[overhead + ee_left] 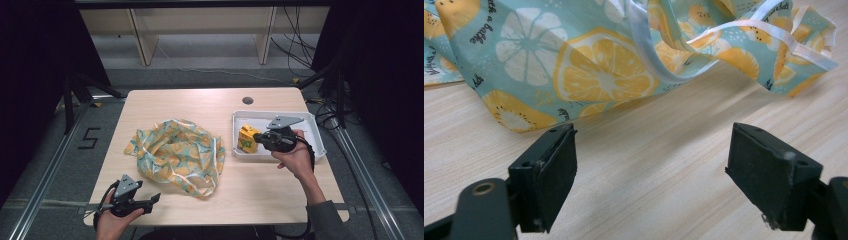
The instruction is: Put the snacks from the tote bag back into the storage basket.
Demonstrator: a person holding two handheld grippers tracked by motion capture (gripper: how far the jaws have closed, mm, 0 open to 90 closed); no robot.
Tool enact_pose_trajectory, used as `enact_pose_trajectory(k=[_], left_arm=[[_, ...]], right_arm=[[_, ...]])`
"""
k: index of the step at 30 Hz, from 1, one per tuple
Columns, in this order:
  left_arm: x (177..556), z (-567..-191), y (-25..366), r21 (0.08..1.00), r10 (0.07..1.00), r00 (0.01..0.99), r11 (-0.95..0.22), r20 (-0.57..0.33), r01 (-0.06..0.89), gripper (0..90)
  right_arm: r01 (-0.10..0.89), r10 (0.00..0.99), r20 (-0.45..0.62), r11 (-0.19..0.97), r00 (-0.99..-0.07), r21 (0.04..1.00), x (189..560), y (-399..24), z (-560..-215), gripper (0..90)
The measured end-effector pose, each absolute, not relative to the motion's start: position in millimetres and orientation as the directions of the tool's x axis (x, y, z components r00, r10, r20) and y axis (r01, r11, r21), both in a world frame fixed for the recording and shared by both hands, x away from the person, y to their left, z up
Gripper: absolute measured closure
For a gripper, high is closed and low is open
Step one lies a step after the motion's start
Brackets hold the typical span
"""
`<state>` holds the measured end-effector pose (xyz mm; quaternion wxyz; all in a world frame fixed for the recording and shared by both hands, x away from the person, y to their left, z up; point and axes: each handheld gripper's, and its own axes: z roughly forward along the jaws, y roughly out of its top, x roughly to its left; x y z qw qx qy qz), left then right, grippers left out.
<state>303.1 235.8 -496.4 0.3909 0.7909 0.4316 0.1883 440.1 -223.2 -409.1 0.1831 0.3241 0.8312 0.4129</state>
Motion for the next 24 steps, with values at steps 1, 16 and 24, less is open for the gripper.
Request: enact_pose_trajectory(k=[1,16,24], left_arm=[[303,-497,236,0.778,0.831,0.554,-0.32,-0.043,0.541,19.4],[303,-498,233,0.791,0.835,0.547,-0.296,-0.058,0.536,19.4],[303,-499,232,0.795,0.839,0.54,-0.282,-0.068,0.538,19.4]], right_arm=[[0.392,0.687,-0.038,0.458,-0.726,0.798,440,-222,-410,90.0],[0.429,0.67,-0.051,0.529,-0.74,0.732,443,-213,-433,90.0],[0.448,0.682,-0.052,0.535,-0.73,0.717,448,-216,-443,90.0]])
